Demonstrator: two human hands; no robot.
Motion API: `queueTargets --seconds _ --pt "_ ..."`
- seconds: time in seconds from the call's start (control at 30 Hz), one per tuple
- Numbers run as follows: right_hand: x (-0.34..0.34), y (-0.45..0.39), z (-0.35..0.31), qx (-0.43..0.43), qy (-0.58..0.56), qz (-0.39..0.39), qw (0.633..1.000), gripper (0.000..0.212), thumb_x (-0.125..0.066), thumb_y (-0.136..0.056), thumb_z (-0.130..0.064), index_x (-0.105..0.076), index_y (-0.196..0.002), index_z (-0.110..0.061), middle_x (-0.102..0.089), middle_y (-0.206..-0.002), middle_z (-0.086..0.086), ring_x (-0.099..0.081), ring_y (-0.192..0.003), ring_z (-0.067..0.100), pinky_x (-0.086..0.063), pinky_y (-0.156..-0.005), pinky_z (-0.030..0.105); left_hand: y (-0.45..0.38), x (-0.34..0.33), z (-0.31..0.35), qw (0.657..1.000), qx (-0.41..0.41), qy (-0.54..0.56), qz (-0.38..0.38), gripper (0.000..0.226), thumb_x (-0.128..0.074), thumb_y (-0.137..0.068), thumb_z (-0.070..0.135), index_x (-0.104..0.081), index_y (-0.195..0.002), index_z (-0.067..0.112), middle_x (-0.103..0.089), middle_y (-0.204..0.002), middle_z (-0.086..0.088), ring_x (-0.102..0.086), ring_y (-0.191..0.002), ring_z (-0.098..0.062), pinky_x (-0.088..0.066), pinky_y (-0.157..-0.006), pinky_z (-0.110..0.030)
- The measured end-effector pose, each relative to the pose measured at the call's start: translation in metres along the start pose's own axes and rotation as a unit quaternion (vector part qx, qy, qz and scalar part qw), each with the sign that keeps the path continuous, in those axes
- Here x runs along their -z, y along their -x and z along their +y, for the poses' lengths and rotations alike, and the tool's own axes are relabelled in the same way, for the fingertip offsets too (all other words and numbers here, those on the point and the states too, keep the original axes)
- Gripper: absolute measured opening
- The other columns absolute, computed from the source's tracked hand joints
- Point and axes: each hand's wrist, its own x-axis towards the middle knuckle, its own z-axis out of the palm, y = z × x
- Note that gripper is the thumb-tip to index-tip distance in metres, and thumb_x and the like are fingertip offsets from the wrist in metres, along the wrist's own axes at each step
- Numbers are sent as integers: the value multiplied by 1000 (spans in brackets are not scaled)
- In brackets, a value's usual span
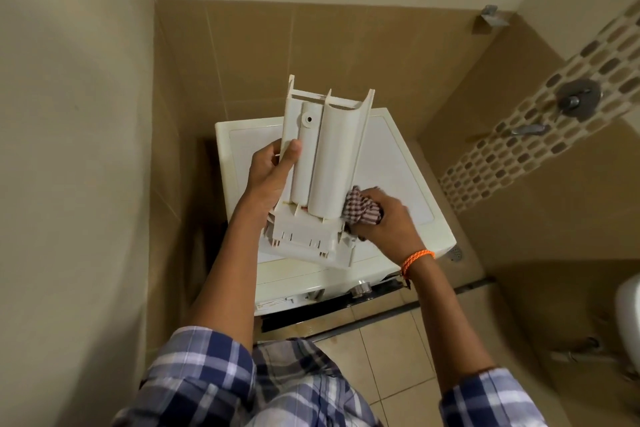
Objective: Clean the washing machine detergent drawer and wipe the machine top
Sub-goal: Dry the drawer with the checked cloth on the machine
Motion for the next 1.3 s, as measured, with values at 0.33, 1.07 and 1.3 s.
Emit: queueTargets --seconds 0.33,1.07,1.3 --pt "42 2 2 -6 38 -295 955 35 -85 -77 3 -73 -108 -10 -75 -107 6 -69 -106 12 -60 -93 31 0 1 -2 999 -24 -12 -40 37 -77 -88 49 -75 -115 24 -80 -107 6 -75 -97 -4 -61 -84 -23" --pt "31 4 -13 5 -100 -148 984 26 -75 -75 5 -69 -98 -6 -72 -89 15 -70 -79 19 -59 -68 35 4 -19 -15 988 -42 20 145 41 -84 -91 50 -74 -123 26 -80 -111 11 -77 -105 -8 -67 -87 -34" --pt "-26 18 -5 -55 -130 232 962 30 -77 -82 -5 -64 -98 -28 -72 -86 1 -70 -77 18 -59 -69 41 5 -28 -18 981 -6 3 195 43 -87 -85 57 -78 -107 21 -81 -98 10 -77 -91 -6 -67 -78 -33"
